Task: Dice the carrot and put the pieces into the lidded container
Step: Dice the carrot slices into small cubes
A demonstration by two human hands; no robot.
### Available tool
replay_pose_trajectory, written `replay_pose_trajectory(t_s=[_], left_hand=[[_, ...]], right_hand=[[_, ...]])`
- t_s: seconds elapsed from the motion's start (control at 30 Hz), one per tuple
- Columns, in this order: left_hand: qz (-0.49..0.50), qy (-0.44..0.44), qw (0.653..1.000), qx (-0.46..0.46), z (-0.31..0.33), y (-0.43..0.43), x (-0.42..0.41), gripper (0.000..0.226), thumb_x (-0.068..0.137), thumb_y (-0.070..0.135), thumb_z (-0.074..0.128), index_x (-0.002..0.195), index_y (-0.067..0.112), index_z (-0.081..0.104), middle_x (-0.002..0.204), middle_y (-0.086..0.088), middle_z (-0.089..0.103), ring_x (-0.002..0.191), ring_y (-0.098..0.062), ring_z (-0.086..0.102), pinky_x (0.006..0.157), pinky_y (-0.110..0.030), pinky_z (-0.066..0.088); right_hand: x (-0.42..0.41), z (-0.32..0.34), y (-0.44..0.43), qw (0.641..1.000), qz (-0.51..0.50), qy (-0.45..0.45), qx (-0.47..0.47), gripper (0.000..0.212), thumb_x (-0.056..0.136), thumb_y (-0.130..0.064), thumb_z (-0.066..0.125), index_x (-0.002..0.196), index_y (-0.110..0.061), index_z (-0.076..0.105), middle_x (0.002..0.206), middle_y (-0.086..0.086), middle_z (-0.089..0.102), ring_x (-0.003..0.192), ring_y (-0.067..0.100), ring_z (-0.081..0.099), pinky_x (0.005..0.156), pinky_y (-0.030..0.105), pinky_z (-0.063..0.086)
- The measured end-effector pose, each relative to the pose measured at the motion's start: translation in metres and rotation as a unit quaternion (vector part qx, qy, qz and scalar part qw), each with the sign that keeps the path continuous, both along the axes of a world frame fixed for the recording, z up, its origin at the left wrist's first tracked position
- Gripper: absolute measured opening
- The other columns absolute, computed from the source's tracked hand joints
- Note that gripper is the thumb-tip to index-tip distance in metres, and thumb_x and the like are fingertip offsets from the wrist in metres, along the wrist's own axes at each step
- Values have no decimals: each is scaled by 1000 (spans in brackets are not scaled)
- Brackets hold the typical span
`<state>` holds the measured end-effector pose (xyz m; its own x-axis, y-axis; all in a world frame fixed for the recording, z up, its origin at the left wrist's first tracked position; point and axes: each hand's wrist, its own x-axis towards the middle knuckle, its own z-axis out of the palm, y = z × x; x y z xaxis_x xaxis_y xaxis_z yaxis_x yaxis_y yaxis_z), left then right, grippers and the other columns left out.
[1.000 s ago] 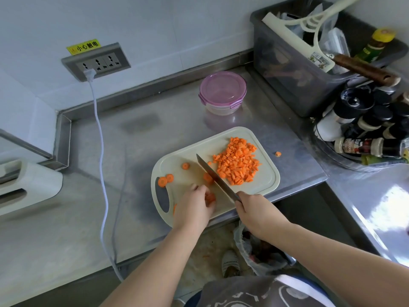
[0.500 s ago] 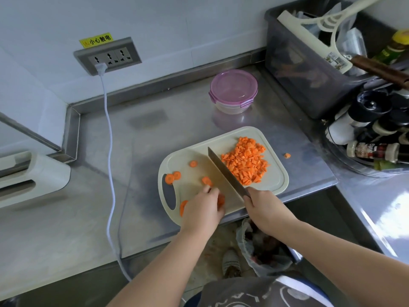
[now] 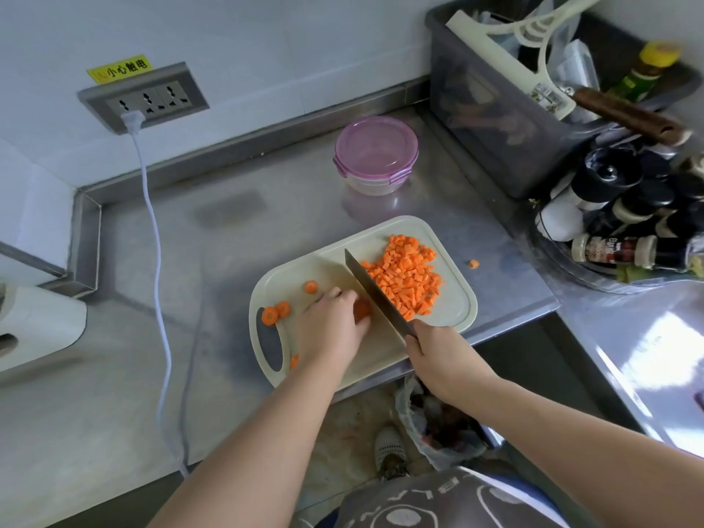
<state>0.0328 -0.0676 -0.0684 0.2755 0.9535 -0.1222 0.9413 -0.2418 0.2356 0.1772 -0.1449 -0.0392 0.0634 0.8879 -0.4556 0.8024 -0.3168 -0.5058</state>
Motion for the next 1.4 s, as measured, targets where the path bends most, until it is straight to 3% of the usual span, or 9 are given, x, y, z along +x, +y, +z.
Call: replay_pose_trajectory(t_s=[0.17, 0.47, 0.63, 1.03, 1.4], left_hand=[[27, -39, 999, -24, -3, -2, -13, 42, 84, 44, 64, 122, 27, 59, 119, 7, 58, 106, -19, 58, 85, -34, 48], [46, -42, 997, -38, -3, 4, -7, 24, 85, 41, 64, 102, 25, 64, 102, 7, 69, 97, -18, 62, 81, -34, 48], [54, -51, 996, -40, -3, 4, -7, 23, 85, 46, 62, 99, 28, 65, 100, 7, 70, 97, -19, 63, 78, -32, 48], [55, -29, 997, -41, 6, 1, -9, 28, 85, 41, 59, 104, 21, 63, 109, 2, 59, 102, -24, 58, 84, -35, 42], [39, -20, 999, -27, 5, 5, -7, 24, 87, 38, 60, 103, 21, 65, 106, 2, 63, 100, -22, 60, 86, -33, 43]], right_hand=[[0, -2, 0, 1000, 1, 2, -7, 25, 101, -25, 33, 99, -11, 53, 90, 7, 61, 79, 24, 60, 77, 44, 54], [-4, 0, 1, 1000, 10, 4, -11, 24, 102, -25, 32, 101, -12, 52, 92, 7, 61, 81, 24, 59, 78, 44, 53], [-3, 5, 1, 1000, 3, -7, 5, 23, 102, -25, 32, 88, -13, 46, 81, 8, 58, 72, 26, 55, 69, 41, 50], [-17, 2, -1, 999, 28, -14, 18, 24, 101, -29, 32, 111, -17, 50, 89, 6, 62, 76, 25, 62, 72, 45, 55], [-22, -1, 8, 999, 36, -27, -27, 19, 99, -17, 36, 111, -12, 49, 91, 9, 63, 80, 28, 63, 73, 45, 56]])
